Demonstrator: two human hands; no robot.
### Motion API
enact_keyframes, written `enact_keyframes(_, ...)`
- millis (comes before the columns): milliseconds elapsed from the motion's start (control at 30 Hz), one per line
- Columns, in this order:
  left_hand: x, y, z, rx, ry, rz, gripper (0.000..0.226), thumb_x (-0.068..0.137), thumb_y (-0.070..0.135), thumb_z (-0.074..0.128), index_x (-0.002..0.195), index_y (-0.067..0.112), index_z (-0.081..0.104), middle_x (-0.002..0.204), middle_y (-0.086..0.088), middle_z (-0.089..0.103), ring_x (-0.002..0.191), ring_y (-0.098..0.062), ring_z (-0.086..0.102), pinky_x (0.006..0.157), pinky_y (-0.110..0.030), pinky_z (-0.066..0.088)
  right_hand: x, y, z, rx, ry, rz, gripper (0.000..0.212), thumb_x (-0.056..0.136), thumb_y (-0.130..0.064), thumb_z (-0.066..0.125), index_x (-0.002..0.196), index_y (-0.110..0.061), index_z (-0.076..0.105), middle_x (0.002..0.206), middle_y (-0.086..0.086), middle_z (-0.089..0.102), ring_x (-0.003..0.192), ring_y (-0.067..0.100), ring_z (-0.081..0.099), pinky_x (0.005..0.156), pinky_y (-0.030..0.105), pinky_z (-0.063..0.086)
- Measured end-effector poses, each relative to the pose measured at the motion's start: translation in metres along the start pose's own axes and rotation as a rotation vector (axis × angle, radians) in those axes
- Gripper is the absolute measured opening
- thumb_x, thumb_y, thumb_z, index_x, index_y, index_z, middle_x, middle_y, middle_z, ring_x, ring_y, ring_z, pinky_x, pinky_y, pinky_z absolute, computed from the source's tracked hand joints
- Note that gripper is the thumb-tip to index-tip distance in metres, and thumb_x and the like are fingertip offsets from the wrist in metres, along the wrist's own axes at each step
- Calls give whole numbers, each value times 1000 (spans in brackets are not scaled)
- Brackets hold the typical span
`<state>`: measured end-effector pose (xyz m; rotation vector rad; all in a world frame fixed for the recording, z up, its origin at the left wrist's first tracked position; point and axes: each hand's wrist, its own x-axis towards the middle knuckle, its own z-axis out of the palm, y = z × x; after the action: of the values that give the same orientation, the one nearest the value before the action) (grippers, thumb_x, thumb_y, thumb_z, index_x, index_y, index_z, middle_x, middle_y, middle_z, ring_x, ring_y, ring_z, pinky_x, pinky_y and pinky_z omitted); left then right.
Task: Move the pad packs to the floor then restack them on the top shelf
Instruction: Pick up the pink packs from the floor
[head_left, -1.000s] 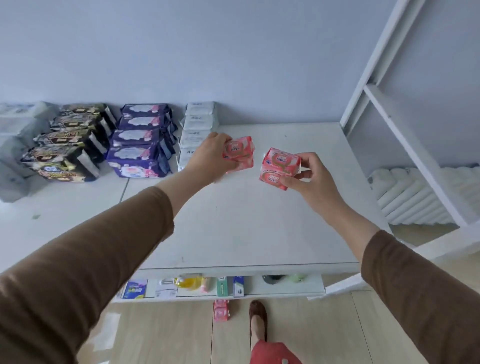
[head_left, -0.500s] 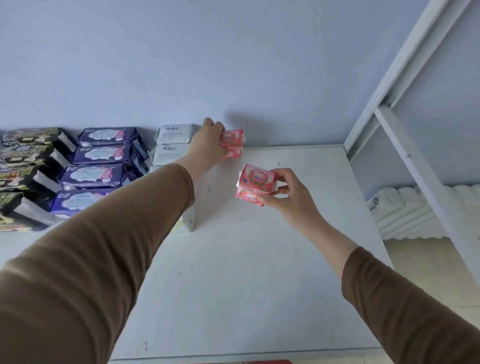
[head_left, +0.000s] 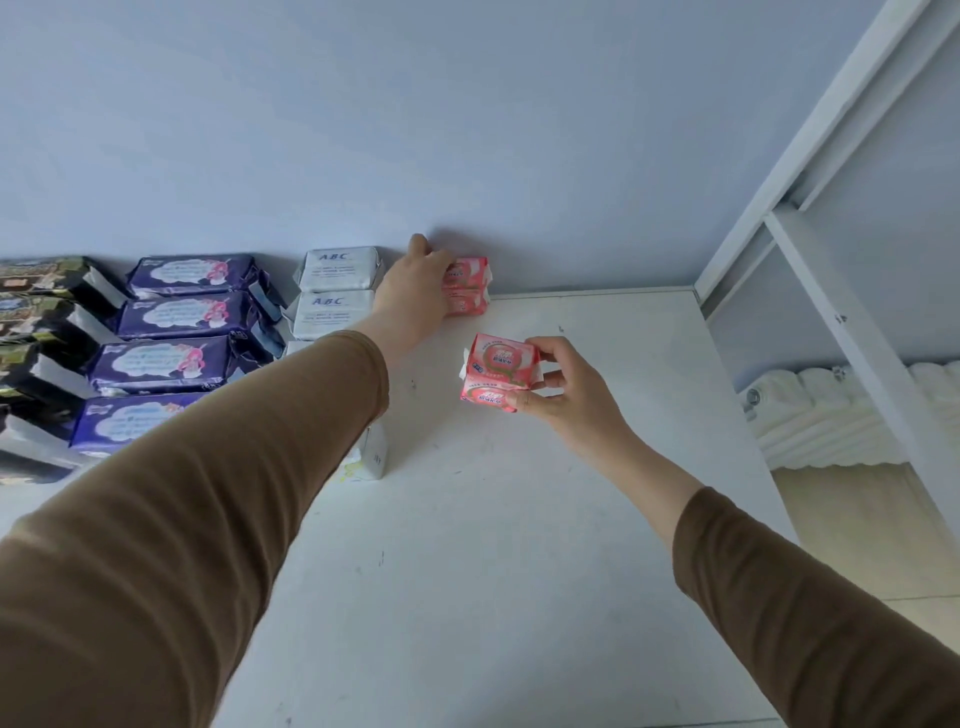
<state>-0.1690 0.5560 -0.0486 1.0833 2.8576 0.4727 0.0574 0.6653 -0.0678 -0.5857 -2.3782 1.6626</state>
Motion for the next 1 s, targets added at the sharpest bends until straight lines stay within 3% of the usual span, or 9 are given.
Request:
enact_keyframes(133,-18,-7,-27,25,-3,5,60,82,7,66,137,21,47,130,-10,43,107,-35,55,82,-47,51,22,-8,14,-22,-29,-36,51,77,-24,80,120,-31,53,112,-19,63,88,1,65,72,15,48)
enact_keyframes(267,-61,-11,-49,65,-24,21,43,86,21,67,128,21,58,123,-7,52,116,-30,48,89,-42,46,46,-12,28,-65,-44,-73,58,75,-28,79,125,-27,49,113,-17,60,91,9,67,76,26,51)
enact_keyframes(467,-118,-6,-58,95,0,23,31,90,34,63,120,24,62,120,1,57,117,-23,45,80,-35,42,76,-8,33,-127,-35,-43,49,77,-19,79,115,-23,47,103,-24,56,82,7,65,71,29,46)
enact_keyframes(567,-135,0,-59,92,31,7,30,90,36,62,119,26,63,119,3,56,116,-20,45,72,-31,36,86,-6,37,-171,-20,-30,46,78,-19,79,114,-20,49,107,-14,60,83,9,66,69,29,45)
enact_keyframes(667,-149,5,-59,69,38,-8,28,91,38,61,117,28,63,118,5,56,116,-19,45,78,-35,45,93,-7,40,-185,8,-27,44,78,-18,77,114,-18,51,112,-6,61,89,16,68,69,29,46)
enact_keyframes(833,-173,10,-65,43,41,-15,27,92,37,60,117,27,63,120,6,56,114,-19,46,81,-37,46,92,-14,43,-232,50,-18,45,76,-26,76,110,-24,48,107,-9,57,95,16,61,69,30,40)
enact_keyframes(1000,-202,7,-72,16,56,-22,28,92,38,61,119,29,62,119,7,56,115,-17,46,78,-37,49,58,-25,45,-312,123,14,66,77,-31,77,132,-15,44,133,4,49,114,22,55,90,37,47)
